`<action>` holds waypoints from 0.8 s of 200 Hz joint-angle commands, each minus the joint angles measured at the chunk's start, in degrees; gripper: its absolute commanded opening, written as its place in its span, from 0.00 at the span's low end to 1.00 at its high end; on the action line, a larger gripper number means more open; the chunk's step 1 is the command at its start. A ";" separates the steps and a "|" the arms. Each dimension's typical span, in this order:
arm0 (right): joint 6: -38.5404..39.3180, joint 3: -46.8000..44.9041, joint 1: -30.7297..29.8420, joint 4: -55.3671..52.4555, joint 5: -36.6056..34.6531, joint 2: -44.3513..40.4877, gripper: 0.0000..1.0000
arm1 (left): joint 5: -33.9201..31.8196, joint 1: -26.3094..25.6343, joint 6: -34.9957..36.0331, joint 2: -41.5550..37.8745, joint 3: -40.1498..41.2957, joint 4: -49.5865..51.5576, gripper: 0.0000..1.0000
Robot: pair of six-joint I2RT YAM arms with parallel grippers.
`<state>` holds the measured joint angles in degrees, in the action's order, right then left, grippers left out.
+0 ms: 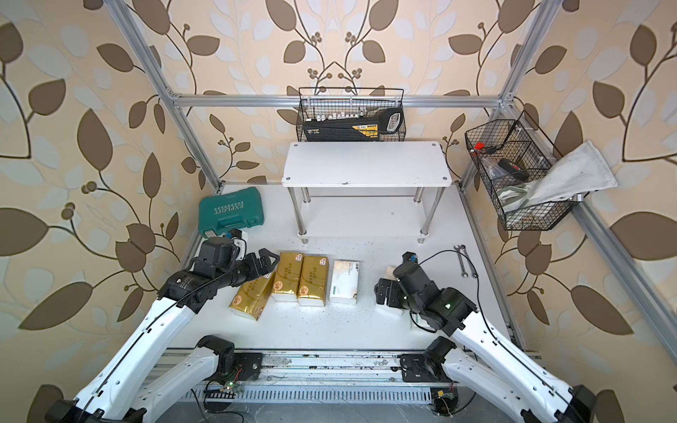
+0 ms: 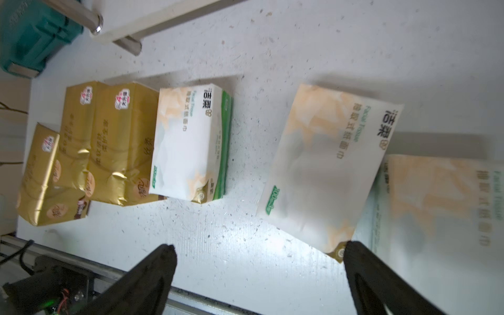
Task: Place the tissue boxes on the shelf by color
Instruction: Pick up the box of tissues from the center of the board.
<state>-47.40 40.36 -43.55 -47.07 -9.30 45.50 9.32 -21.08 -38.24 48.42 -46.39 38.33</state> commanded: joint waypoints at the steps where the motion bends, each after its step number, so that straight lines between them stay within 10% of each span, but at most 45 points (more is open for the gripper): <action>1: -9.50 3.65 -11.09 0.90 -10.38 6.54 0.99 | -1.44 -2.71 -1.70 1.51 -2.89 0.43 0.99; 48: -16.03 13.23 -27.83 5.63 -24.13 30.53 0.99 | -2.43 -5.29 -2.93 4.02 -3.26 -0.53 0.99; 160: -17.06 16.32 -27.13 14.71 -26.20 46.01 0.99 | -4.11 -5.60 -0.95 1.97 -3.50 2.89 0.99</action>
<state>-63.31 55.51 -71.83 -32.71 -33.12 90.52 6.55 -26.00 -40.34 51.40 -49.30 39.83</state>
